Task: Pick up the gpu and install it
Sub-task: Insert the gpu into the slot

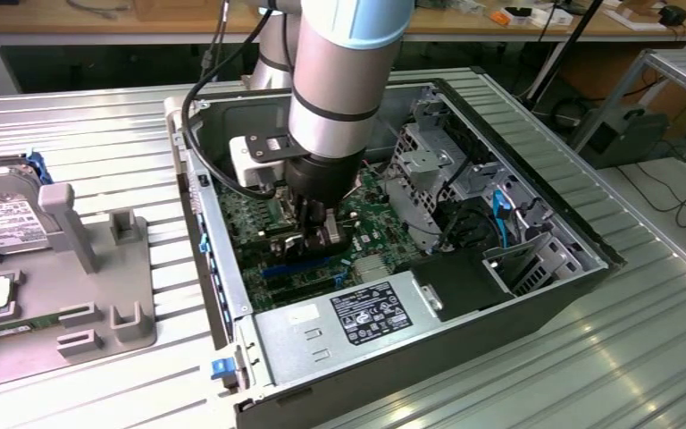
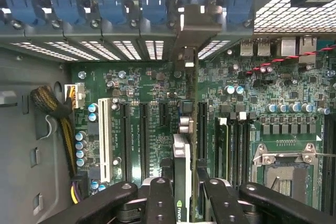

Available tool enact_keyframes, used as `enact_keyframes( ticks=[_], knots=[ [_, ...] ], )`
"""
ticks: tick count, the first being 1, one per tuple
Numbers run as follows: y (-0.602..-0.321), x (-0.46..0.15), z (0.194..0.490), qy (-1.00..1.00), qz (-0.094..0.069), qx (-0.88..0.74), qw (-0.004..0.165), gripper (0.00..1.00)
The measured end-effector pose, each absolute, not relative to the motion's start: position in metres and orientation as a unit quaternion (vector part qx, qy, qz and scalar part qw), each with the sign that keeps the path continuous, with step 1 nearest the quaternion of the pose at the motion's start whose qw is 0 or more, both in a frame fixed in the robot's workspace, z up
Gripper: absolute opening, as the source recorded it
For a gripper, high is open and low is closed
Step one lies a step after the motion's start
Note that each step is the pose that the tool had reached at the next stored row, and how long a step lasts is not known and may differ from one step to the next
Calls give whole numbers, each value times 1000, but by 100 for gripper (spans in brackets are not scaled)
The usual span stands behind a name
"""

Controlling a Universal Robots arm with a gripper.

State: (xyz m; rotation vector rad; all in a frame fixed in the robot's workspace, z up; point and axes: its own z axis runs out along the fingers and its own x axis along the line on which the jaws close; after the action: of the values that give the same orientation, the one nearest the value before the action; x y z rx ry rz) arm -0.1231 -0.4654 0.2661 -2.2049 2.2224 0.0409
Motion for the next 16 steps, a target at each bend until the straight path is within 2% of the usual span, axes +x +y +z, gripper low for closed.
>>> enact_keyframes(
  ticks=[16],
  knots=[
    [-465, -123, 265, 719, 13, -695, 5, 27]
  ],
)
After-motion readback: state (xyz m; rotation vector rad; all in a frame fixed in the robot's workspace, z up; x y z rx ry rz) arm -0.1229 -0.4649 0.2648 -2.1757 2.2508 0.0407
